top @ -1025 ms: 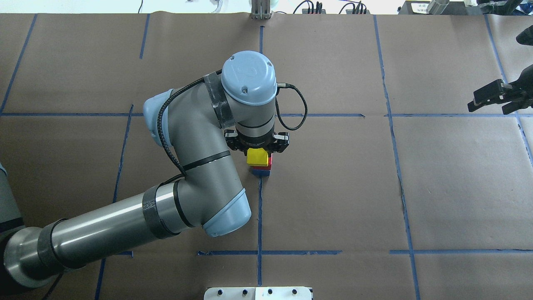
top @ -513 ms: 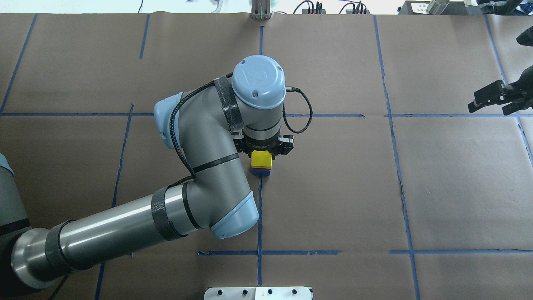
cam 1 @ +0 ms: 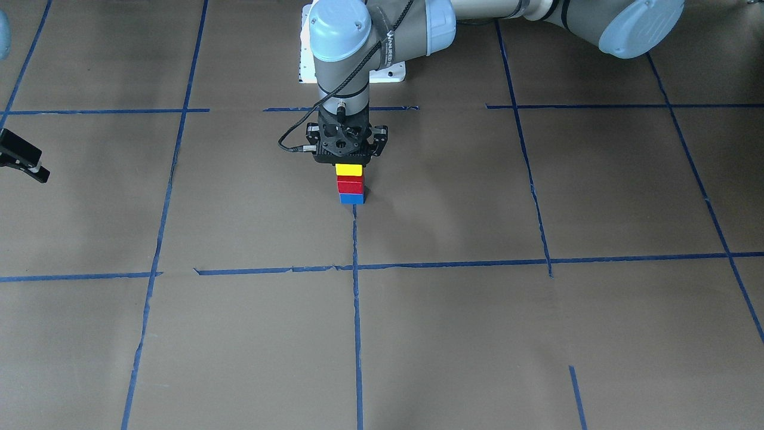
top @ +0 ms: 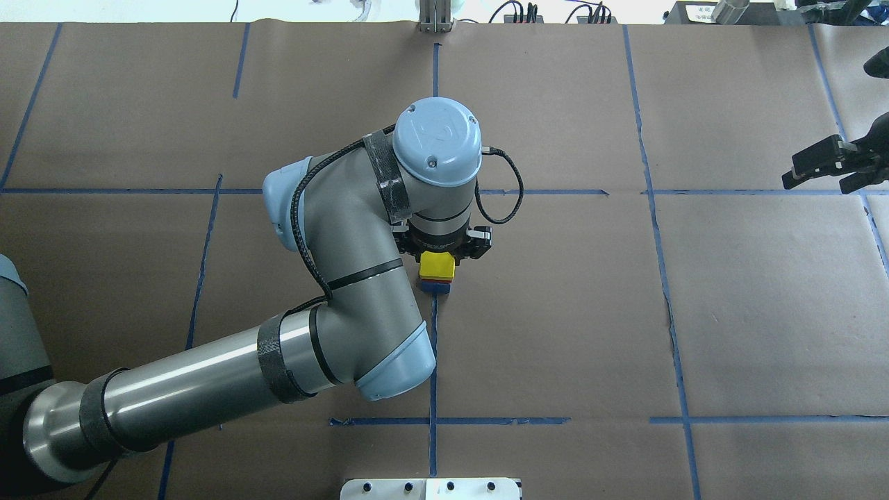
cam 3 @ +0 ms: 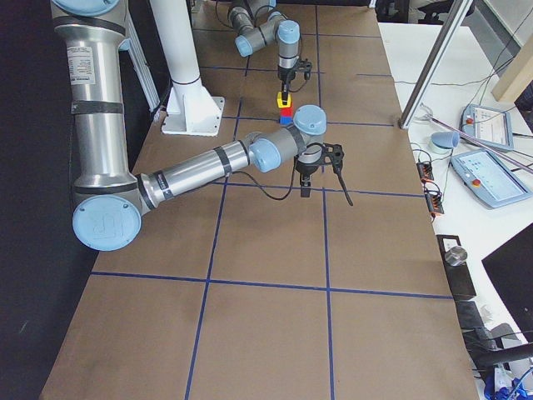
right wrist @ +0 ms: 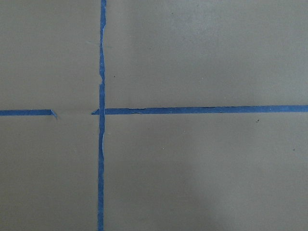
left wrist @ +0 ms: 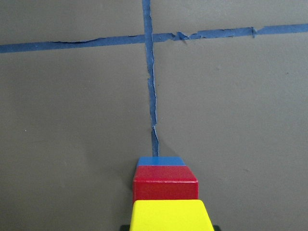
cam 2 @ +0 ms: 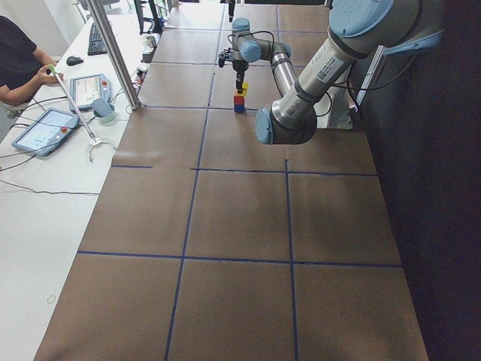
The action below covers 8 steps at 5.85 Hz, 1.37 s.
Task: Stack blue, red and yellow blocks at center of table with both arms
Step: 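Lower the yellow cube onto the red cube and open the left gripper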
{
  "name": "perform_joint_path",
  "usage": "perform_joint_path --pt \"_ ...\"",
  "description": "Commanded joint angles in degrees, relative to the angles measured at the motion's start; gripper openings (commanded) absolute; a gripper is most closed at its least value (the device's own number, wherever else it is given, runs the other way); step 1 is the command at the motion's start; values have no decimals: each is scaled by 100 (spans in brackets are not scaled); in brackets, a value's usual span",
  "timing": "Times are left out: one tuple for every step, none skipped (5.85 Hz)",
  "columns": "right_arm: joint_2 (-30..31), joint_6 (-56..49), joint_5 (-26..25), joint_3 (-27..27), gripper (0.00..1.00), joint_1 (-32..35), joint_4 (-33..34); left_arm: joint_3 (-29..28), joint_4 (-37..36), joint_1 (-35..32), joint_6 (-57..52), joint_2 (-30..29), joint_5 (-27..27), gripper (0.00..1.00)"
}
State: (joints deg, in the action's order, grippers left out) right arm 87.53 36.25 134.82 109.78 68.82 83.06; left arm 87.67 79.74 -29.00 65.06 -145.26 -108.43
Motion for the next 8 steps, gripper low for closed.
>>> perform_joint_path --pt "1 4 0 -9 100 0 0 13 15 -9 -19 -11 93 5" --pt "1 4 0 -18 100 0 0 22 15 -18 -28 -46 102 5" --pt "1 13 0 -35 100 0 0 14 24 -27 -28 -55 102 5" --pt "1 13 0 -44 100 0 0 13 32 -18 -37 -46 111 5" --pt "9 22 0 -44 100 0 0 5 41 -27 -28 -46 111 9" --pt "9 22 0 -44 100 0 0 -4 41 -18 -28 -46 137 17" --pt "9 22 0 -44 100 0 0 -65 67 -18 -37 -46 216 22" --pt "9 22 0 -35 100 0 0 -74 68 -18 -28 -46 217 43"
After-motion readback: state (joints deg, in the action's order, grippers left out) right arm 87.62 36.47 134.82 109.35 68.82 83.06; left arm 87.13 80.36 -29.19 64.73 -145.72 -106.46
